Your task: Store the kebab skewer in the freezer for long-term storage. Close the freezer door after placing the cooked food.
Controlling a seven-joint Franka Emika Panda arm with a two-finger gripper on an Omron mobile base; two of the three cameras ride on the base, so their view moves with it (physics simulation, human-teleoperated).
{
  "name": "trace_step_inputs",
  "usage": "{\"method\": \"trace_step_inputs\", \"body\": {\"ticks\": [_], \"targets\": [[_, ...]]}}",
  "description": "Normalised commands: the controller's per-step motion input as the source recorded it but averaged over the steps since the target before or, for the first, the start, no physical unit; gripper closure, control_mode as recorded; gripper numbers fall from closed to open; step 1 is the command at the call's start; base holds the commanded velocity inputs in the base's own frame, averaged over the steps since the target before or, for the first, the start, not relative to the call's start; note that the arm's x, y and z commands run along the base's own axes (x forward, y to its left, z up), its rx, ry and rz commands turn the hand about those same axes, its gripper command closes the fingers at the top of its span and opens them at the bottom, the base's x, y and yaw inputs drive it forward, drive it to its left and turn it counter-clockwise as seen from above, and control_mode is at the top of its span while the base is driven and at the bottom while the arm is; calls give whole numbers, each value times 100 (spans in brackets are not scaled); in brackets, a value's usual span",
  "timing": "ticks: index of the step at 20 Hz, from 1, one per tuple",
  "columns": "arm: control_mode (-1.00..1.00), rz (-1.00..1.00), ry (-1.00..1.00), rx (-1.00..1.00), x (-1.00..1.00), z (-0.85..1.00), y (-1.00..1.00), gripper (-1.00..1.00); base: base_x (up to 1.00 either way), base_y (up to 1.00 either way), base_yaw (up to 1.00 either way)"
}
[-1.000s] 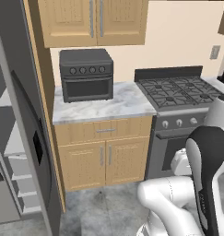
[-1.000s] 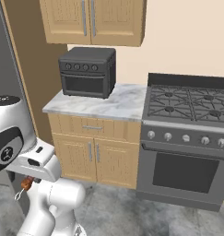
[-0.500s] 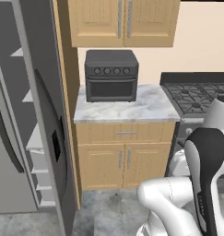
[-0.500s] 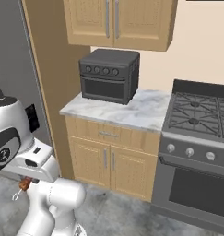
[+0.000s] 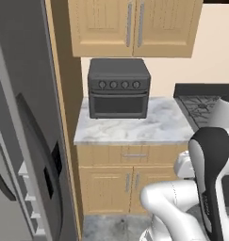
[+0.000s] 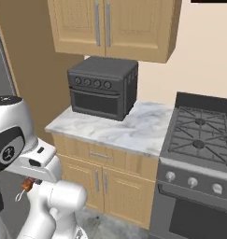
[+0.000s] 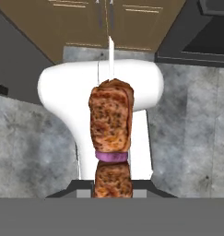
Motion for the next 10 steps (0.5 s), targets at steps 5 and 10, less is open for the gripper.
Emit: {"method": "trace_step_inputs", "body": {"ticks": [5, 10], "targets": [[100, 0, 0, 0, 0, 0, 0, 100, -24, -24, 57], [100, 0, 0, 0, 0, 0, 0, 100, -45, -15, 69]]}}
